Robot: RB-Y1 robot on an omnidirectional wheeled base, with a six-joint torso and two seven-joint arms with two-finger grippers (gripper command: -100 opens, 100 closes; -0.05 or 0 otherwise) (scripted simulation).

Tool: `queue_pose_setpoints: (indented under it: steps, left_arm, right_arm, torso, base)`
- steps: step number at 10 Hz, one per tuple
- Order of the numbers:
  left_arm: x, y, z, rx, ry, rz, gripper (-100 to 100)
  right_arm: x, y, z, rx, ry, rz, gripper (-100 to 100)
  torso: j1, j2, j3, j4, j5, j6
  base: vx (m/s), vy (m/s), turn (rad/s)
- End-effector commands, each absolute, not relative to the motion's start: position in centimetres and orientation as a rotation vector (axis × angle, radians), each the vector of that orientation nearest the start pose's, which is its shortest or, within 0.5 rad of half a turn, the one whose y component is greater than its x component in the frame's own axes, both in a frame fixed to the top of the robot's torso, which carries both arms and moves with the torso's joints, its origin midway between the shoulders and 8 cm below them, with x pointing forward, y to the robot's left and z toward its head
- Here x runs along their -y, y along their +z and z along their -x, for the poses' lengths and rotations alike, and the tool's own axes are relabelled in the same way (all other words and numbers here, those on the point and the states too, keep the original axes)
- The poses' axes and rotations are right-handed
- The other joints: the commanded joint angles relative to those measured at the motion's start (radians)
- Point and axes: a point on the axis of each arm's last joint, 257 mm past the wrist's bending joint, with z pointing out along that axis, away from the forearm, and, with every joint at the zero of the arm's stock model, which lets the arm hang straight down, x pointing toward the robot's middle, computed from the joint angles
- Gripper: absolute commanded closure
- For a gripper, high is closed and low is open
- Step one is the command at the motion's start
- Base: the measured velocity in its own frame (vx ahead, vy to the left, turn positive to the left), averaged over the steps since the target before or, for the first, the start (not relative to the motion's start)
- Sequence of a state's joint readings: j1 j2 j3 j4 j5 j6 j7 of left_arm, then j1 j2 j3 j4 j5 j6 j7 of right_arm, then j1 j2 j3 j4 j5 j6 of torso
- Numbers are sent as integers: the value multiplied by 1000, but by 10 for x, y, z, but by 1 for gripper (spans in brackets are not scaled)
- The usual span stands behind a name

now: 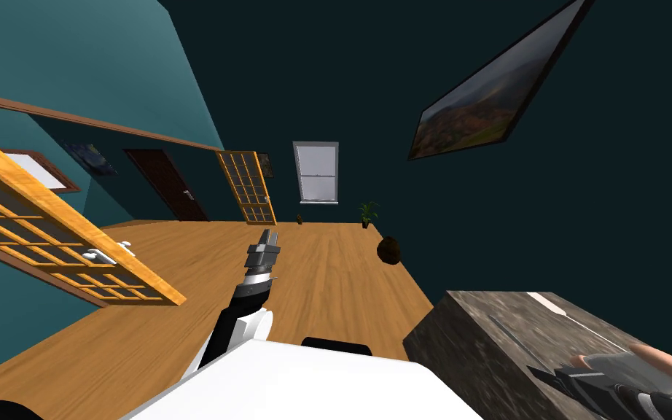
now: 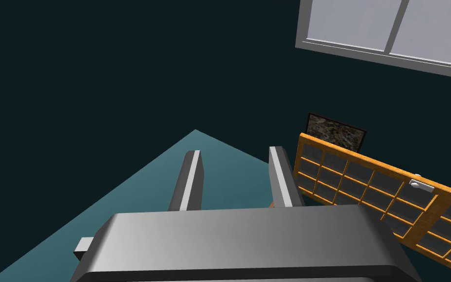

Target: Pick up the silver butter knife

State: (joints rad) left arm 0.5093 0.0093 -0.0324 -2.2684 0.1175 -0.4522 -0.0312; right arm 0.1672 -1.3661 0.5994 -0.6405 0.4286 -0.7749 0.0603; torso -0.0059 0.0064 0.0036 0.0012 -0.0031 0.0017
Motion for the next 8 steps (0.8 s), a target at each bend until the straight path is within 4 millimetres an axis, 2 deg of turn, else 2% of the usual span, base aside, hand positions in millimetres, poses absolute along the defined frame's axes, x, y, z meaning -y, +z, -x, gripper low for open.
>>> queue_pose_setpoints:
  steps: [1, 4, 5, 6, 8]
  left_arm:
    - [-284, 6, -353, -604, -1361, 774, 0]
    - [-284, 6, -353, -604, -1362, 774, 0]
    - [-284, 6, -353, -604, -1361, 774, 0]
    - [-284, 6, -353, -604, -1361, 774, 0]
    - [-284, 6, -353, -604, -1361, 774, 0]
  right_arm:
    - [723, -353, -185, -2649, -153, 109, -100]
    - [732, -353, -176, -2653, -172, 60, -100]
    - [729, -354, -178, -2651, -164, 71, -100]
    - [729, -354, -178, -2651, -165, 69, 100]
    - [730, -353, -178, -2650, -169, 66, 100]
  torso:
    - [0, 0, 0, 0, 0, 0]
    - [0, 1, 0, 0, 0, -1]
    - [0, 0, 0, 0, 0, 0]
    - [-1, -2, -1, 0, 0, 0]
    - [-1, -4, -2, -1, -1, 0]
  base:
    - [-94, 11, 220]
    - [-79, 14, 180]
    - [-22, 7, 8]
    - [-5, 1, -3]
    - [0, 0, 0]
